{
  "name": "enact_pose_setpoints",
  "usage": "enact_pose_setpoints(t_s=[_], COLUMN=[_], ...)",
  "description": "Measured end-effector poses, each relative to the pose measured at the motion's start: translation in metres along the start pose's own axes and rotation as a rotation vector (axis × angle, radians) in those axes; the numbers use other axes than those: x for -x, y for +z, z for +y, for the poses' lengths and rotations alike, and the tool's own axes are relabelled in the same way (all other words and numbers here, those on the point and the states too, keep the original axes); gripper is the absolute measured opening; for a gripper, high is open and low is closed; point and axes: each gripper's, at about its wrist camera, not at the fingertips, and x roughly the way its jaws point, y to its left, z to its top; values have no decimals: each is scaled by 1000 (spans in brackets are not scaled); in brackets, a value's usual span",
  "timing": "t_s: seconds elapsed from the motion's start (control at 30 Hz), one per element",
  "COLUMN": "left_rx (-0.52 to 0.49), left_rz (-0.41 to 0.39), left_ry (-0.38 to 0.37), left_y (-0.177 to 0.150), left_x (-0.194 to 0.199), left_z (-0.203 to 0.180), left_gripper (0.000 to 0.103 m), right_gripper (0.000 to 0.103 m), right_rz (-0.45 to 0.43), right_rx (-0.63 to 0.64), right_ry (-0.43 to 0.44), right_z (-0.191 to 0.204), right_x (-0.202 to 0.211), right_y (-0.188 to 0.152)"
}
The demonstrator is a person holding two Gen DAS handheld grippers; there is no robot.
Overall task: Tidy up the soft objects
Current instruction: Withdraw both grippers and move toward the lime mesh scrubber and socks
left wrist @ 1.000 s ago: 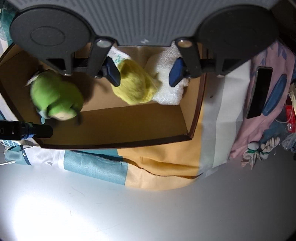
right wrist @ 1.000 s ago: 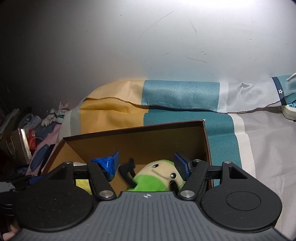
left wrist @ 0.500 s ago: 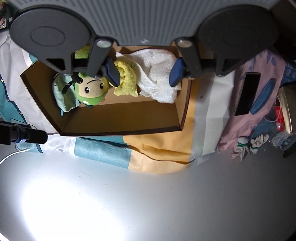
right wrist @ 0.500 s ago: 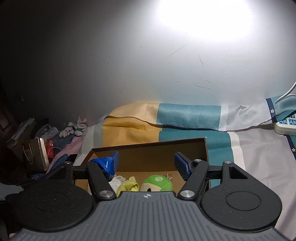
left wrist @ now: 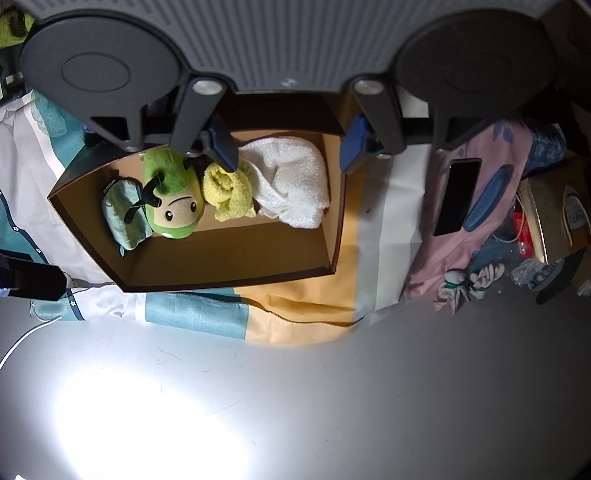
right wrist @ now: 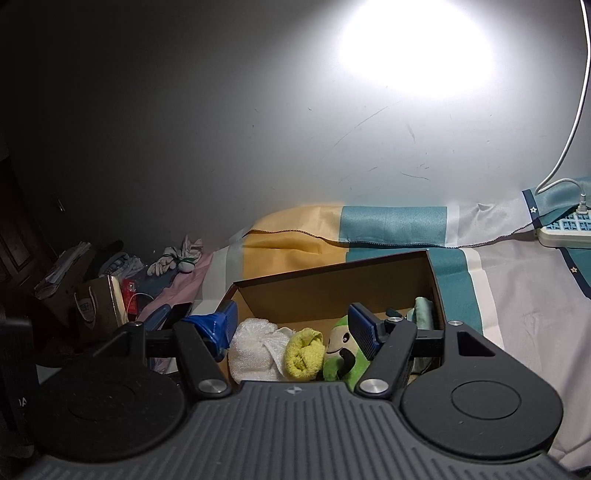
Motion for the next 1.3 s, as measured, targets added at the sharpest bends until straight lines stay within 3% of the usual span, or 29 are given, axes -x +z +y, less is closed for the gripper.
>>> enact_pose_setpoints(t_s=[0.67, 1.13, 1.3], left_rx=[-49, -153, -189], left_rz=[50, 92, 121], left_ry=[-44, -242, -358], left_y=[-56, -108, -123], left_x=[41, 64, 67], left_z=[-6, -48, -75], left_gripper=[65, 65, 65], right_gripper=[52, 52, 52], right_rz=[11, 74, 116], right_rx=[-51, -165, -222], right_ry=[-12, 7, 12], right_z=[27, -30, -64], right_x=[69, 110, 120], right_y=[-60, -92, -100])
